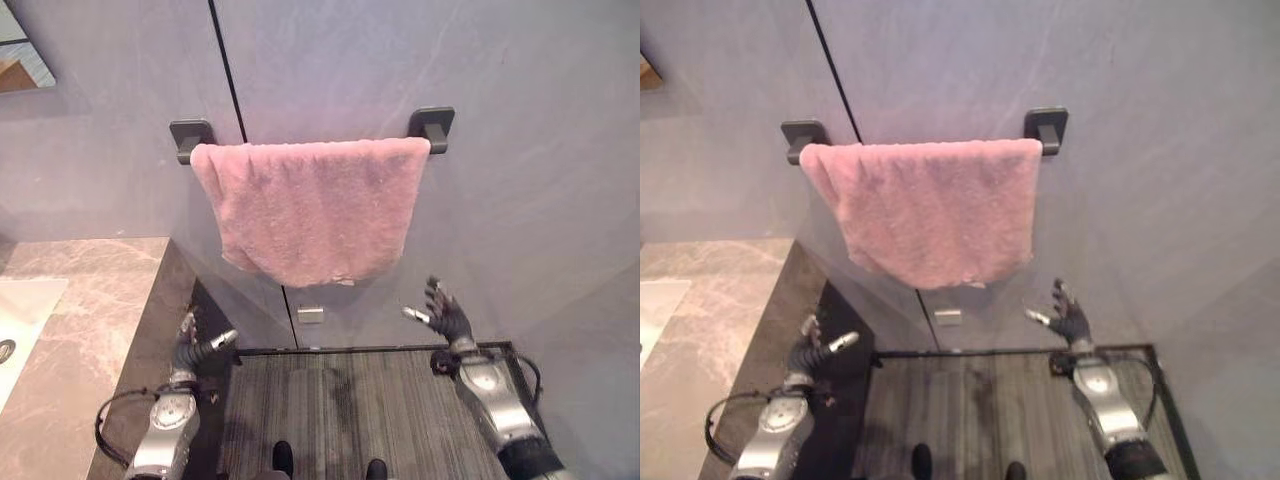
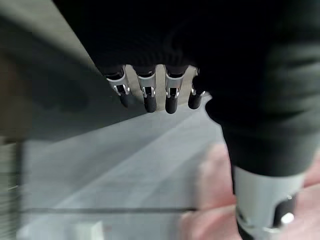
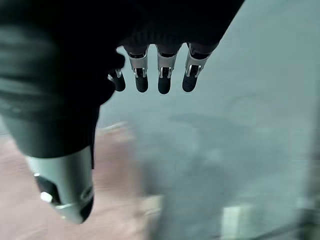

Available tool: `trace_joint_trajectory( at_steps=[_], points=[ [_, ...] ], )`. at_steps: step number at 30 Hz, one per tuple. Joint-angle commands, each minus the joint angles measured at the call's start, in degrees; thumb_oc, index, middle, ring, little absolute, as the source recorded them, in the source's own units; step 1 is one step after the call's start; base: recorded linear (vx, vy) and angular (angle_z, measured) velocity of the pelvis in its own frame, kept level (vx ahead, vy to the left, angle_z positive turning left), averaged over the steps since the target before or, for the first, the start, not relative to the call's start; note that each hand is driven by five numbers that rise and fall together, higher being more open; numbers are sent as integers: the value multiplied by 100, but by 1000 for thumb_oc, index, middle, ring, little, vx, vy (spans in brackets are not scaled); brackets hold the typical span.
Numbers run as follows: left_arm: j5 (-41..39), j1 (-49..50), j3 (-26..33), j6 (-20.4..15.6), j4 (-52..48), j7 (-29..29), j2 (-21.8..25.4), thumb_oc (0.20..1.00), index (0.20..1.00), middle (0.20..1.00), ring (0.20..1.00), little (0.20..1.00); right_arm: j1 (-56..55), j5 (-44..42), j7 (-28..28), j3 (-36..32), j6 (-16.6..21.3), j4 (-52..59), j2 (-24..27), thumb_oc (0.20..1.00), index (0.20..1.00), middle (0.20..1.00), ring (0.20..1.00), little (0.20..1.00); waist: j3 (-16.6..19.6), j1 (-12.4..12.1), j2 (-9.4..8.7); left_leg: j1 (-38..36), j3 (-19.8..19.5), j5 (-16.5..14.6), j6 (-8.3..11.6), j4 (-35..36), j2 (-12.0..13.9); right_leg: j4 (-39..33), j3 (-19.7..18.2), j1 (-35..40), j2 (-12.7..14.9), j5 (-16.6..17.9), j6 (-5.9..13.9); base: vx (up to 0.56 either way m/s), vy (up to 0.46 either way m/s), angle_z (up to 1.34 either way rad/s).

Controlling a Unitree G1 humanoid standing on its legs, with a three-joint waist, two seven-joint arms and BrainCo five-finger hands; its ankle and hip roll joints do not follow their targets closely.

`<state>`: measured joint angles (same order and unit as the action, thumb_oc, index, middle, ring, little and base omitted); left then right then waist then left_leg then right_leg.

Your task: Put brush and paste in cup on sink, flatten towel.

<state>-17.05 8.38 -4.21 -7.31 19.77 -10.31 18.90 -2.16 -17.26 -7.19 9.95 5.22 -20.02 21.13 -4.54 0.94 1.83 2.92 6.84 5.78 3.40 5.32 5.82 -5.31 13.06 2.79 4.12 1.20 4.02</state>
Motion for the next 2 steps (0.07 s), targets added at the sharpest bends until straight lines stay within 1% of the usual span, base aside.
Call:
trace_joint_trajectory(
  at_steps=[1, 2],
  points=[
    [20, -53, -1, -268, 306, 284, -11, 1000, 1000, 1000, 1000, 1000, -240, -178, 214, -270, 341, -181, -179, 1000, 1000, 1000, 1000, 1000, 76, 77, -157, -127, 139, 22, 352, -32, 253, 40, -154, 158, 384, 91, 387, -65, 17, -6],
    [-27, 36, -84, -235, 536, 325, -124, 1000, 1000, 1000, 1000, 1000, -300, -214, 226, -264, 372, -487, -216, 1000, 1000, 1000, 1000, 1000, 77, 100, -149, -164, 167, 16, 344, -32, 265, 35, -184, 164, 386, 91, 390, -38, 10, -9]
  ],
)
